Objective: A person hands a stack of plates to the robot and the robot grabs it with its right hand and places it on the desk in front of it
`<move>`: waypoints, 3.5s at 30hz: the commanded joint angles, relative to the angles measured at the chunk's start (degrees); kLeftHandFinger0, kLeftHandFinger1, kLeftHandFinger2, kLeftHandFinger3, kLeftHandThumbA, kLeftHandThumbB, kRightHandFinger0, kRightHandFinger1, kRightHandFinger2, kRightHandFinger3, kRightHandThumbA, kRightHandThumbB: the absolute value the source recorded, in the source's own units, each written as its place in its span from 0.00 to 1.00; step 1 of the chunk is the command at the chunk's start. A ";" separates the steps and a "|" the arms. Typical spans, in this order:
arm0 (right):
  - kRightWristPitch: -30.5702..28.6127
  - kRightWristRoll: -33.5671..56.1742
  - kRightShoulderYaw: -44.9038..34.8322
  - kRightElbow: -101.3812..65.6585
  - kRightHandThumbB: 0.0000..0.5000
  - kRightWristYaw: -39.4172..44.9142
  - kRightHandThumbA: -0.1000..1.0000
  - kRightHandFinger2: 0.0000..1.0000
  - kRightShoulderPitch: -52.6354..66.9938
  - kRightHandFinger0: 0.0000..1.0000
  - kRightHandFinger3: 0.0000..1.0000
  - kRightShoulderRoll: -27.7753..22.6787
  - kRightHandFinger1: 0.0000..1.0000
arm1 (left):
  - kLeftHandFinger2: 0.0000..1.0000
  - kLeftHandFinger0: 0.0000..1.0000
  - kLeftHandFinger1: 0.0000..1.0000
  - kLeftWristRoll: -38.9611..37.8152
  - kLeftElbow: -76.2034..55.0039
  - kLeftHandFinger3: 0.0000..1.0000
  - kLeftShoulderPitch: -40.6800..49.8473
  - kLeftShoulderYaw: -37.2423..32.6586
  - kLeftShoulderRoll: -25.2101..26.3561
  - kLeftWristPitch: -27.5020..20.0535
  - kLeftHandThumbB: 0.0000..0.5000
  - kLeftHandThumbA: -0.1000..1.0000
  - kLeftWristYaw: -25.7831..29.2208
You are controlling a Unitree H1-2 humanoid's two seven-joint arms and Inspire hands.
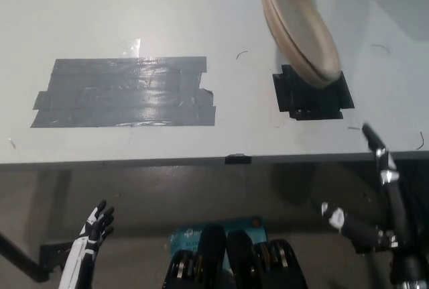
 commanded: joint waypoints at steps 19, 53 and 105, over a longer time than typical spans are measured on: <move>7.25 -27.16 2.11 22.16 0.86 -10.40 1.00 1.00 -34.86 1.00 1.00 -2.04 1.00 | 1.00 1.00 1.00 -0.26 -0.99 1.00 -0.46 0.37 0.51 -4.08 0.41 1.00 -0.25; 10.20 -30.81 6.21 36.93 0.07 -24.75 1.00 0.33 -46.37 0.00 0.19 -4.55 0.10 | 1.00 1.00 1.00 0.13 -1.62 1.00 -1.25 0.33 0.81 -3.45 0.42 1.00 -0.29; 13.80 -19.65 23.70 44.10 0.90 17.35 0.99 1.00 -45.70 1.00 1.00 -19.32 1.00 | 1.00 1.00 1.00 0.48 -1.94 1.00 -2.51 0.60 1.43 -1.83 0.40 1.00 -0.36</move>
